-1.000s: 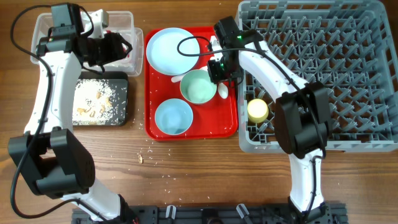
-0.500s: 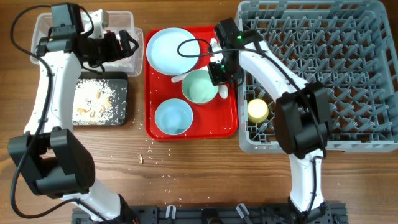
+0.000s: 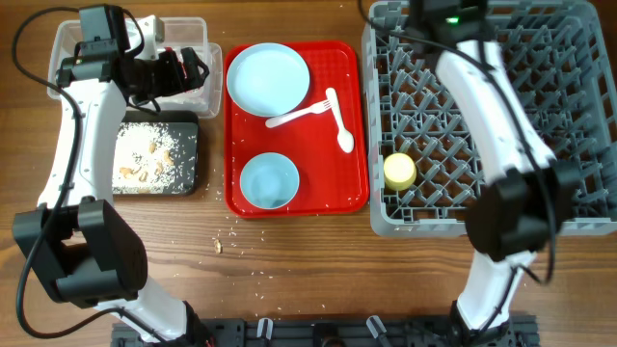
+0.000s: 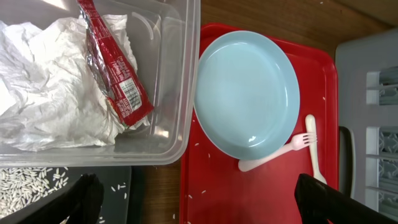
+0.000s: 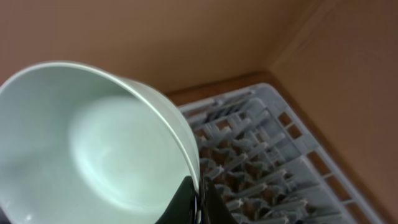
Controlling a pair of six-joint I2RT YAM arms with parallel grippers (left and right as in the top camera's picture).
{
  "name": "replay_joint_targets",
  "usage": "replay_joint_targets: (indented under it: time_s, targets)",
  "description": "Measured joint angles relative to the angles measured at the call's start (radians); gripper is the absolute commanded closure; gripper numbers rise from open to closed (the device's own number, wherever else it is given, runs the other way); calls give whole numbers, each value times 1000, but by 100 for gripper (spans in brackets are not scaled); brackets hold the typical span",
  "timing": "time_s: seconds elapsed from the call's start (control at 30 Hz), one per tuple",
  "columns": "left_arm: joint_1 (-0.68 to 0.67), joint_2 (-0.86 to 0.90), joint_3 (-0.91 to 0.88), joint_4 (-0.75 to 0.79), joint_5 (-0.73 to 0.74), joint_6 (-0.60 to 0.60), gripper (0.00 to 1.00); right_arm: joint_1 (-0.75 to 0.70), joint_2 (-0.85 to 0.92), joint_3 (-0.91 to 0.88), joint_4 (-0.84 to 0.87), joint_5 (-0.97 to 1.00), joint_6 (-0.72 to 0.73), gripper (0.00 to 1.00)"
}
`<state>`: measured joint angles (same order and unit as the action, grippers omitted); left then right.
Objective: Sort waste into correct bins and load items into the dishwasher rack
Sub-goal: 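Place the green bowl upright in the back row of the rack, then grasp the light blue bowl with the right gripper and carry it to the rack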
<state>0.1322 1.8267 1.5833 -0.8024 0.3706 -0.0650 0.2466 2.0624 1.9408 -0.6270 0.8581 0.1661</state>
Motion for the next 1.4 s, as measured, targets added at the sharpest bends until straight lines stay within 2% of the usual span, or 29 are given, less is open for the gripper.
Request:
replay_joint_targets:
  time_s: [0.17, 0.33, 0.43, 0.67, 0.97, 1.07, 1.1, 1.13, 1.17, 1.2, 1.33, 1.4]
  targets:
    - [0, 0, 0, -1, 0, 0, 0, 30, 124, -9, 114, 93, -220, 96]
    - [0, 0, 0, -1, 0, 0, 0, 57, 133, -9, 110, 112, -303, 96]
    - [0, 0, 0, -1, 0, 0, 0, 77, 134, -9, 104, 119, -320, 96]
    - [0, 0, 0, -1, 0, 0, 0, 82, 147, -9, 124, 282, -326, 96]
    - [0, 0, 0, -1, 0, 0, 0, 137, 208, -10, 126, 318, -431, 96]
    - [0, 0, 0, -1, 0, 0, 0, 163, 221, -10, 98, 341, -443, 92]
    - [0, 0, 0, -1, 0, 0, 0, 165, 224, -10, 97, 350, -446, 89]
    - [0, 0, 0, -1, 0, 0, 0, 167, 226, -10, 96, 357, -449, 81]
    - [0, 0, 0, -1, 0, 0, 0, 169, 227, -10, 95, 359, -453, 62]
    - [0, 0, 0, -1, 0, 0, 0, 174, 229, -10, 92, 368, -467, 37]
    - [0, 0, 0, -1, 0, 0, 0, 231, 229, -10, 89, 376, -519, 5]
    - [0, 0, 0, -1, 0, 0, 0, 268, 229, -10, 81, 353, -552, 0]
